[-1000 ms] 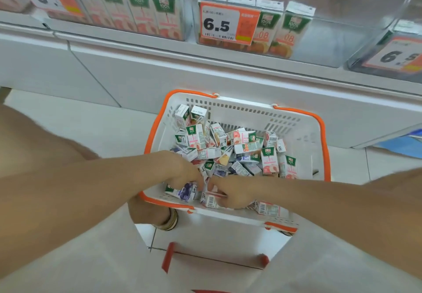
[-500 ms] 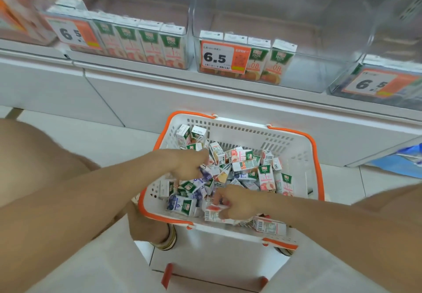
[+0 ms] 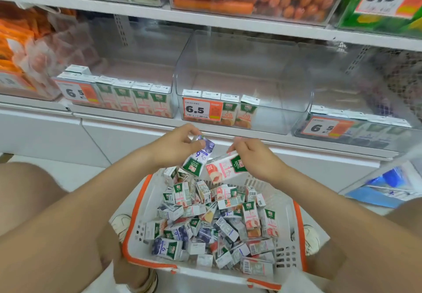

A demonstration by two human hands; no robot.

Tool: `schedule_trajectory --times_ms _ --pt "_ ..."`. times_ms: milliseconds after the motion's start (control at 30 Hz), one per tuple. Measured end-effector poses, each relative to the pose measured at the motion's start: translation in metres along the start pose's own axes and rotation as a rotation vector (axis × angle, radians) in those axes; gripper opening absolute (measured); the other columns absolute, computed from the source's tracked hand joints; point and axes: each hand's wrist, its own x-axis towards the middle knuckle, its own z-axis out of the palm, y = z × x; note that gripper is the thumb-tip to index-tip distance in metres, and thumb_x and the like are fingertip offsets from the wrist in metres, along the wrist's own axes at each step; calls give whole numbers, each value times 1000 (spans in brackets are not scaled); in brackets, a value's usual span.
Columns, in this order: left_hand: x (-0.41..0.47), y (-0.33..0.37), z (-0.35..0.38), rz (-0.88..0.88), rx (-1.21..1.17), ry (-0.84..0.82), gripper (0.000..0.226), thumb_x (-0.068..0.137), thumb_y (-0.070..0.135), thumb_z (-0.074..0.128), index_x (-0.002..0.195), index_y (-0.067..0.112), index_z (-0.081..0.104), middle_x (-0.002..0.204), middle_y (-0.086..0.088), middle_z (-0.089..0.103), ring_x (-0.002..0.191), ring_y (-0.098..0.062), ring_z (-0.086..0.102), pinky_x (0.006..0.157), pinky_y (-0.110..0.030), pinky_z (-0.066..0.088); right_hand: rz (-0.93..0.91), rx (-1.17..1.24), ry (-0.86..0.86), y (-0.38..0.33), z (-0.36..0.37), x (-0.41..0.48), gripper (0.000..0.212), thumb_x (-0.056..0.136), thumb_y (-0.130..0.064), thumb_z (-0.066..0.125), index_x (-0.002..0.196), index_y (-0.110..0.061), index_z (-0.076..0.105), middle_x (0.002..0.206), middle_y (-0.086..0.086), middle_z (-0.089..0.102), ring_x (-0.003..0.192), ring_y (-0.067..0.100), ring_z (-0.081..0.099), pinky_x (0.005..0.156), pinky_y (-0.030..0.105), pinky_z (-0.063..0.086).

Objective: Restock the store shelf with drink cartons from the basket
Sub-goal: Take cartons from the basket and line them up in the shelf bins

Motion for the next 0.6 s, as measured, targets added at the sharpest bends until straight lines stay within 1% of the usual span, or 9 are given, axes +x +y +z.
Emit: schedule_trajectory --times_ms 33,67,133,200,300,367,433,533,600 --pt "-1 6 1 14 -39 21 22 103 41 62 120 28 59 107 -15 69 76 -24 53 66 -33 40 21 39 33 -6 -5 -1 57 111 -45 31 87 -14 72 73 9 74 61 18 65 51 22 43" --pt "-1 10 1 20 -81 36 21 103 41 62 119 28 59 110 -11 72 77 -28 57 68 -34 43 46 78 51 -11 -9 -3 63 111 -49 30 89 -9 73 72 11 76 59 19 69 47 21 42" --pt "1 14 2 21 -139 61 22 102 44 64 120 32 59 117 -11 72 86 -35 67 74 -37 47 115 161 36 -18 -14 -4 71 109 -57 29 97 0 69 73 15 76 60 27 75 41 23 37" --pt "2 16 5 33 -155 82 23 102 46 64 122 36 59 120 -15 70 101 -36 69 80 -39 49 198 234 -30 -22 -20 -4 74 104 -66 30 106 0 63 77 17 77 64 32 77 42 25 31" --pt "7 22 8 51 -183 120 22 103 46 61 124 41 59 120 -14 68 111 -35 67 97 -47 53 228 300 -176 -27 -29 -1 71 98 -72 44 120 -6 60 84 13 79 66 27 77 46 27 34" --pt "10 27 5 37 -187 155 25 101 47 65 124 39 59 121 -8 69 112 -28 68 102 -53 54 166 334 -217 -28 -35 3 58 96 -63 60 117 -8 67 87 10 79 64 21 71 52 28 39" --pt "14 33 0 -2 -209 191 34 97 45 71 126 33 58 122 -5 68 111 -27 69 102 -53 54 94 365 -181 -27 -38 7 43 93 -47 74 114 -10 70 88 10 78 65 16 65 57 28 44" --pt "15 41 -15 -53 -224 244 49 91 31 77 133 21 54 118 -5 67 106 -22 70 94 -42 56 7 357 -68 -33 -37 12 33 91 -31 80 116 -14 67 93 4 80 67 14 69 59 24 49" --pt "12 43 -32 -69 -216 282 51 83 25 82 127 18 56 112 -7 71 97 -23 73 88 -42 59 -96 289 43 -39 -30 15 33 90 -26 82 116 -16 65 96 -1 80 74 12 74 67 27 57"
